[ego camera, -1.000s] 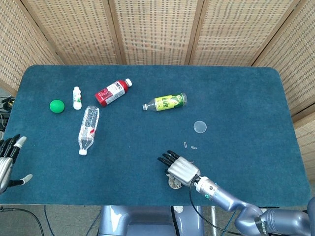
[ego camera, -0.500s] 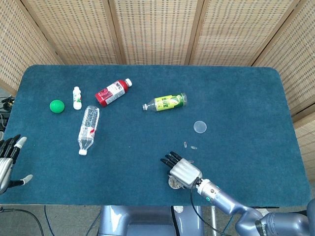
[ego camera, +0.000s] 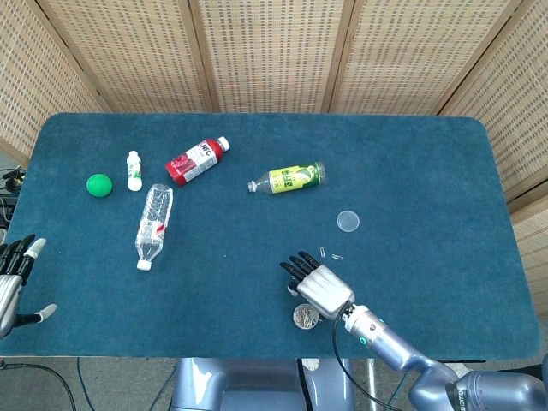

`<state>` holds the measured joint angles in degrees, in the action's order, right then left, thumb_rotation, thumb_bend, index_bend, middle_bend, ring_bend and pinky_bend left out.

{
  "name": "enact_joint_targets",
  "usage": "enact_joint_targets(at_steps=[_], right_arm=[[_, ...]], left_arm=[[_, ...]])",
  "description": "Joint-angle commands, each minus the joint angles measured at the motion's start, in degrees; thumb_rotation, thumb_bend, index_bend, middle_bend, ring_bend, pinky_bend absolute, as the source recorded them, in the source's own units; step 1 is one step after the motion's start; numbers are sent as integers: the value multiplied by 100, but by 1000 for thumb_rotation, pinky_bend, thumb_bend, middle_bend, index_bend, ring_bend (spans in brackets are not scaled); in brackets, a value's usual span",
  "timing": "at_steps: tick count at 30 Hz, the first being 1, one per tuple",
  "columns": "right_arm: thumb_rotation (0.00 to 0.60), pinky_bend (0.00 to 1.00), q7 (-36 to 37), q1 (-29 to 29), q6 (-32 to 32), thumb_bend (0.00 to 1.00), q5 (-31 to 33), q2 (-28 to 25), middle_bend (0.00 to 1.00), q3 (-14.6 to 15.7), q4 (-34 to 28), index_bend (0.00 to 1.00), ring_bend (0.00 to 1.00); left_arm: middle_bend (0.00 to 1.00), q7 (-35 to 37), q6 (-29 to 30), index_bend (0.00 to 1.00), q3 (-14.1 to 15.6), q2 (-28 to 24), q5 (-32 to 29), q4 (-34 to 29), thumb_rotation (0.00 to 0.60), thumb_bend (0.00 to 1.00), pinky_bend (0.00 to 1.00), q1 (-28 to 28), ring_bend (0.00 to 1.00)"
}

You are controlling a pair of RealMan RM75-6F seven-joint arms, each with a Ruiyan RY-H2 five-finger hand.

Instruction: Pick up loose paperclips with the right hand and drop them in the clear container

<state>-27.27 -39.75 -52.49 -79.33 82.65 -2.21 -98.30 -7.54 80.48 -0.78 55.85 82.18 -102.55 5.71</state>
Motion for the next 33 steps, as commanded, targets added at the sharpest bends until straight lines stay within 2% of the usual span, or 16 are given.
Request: enact_joint_targets(at_steps=[1, 4, 7, 13, 20, 33], right_arm=[[600, 0, 174, 7, -109, 79, 250, -73, 67, -230, 39, 417, 0], [600, 0, 230, 9, -108, 80, 734, -16, 67, -432, 338, 417, 0], [600, 0, 202, 17, -70, 88, 1008, 66, 67, -454, 546, 422, 0], [600, 0, 293, 111, 15, 189, 1717, 365, 67, -449, 975, 477, 0], [600, 0, 266, 192, -129, 280, 1820, 604, 67, -355, 1158, 509, 0], [600, 0, 248, 243, -113, 302, 1843, 672, 67, -221, 1215, 514, 0]], left_arm=[[0, 5, -2, 0, -1, -5, -1, -3, 600, 0, 0, 1, 0], [0, 10, 5, 0, 6, -9, 11, -9, 600, 0, 0, -5, 0], [0, 21, 13, 0, 5, -14, 12, -7, 600, 0, 0, -10, 0], [0, 37, -38, 0, -6, -9, -33, 12, 600, 0, 0, 11, 0], [0, 37, -58, 0, -14, -17, -58, -1, 600, 0, 0, 22, 0], [0, 59, -50, 0, -5, -26, -33, 1, 600, 0, 0, 17, 0]])
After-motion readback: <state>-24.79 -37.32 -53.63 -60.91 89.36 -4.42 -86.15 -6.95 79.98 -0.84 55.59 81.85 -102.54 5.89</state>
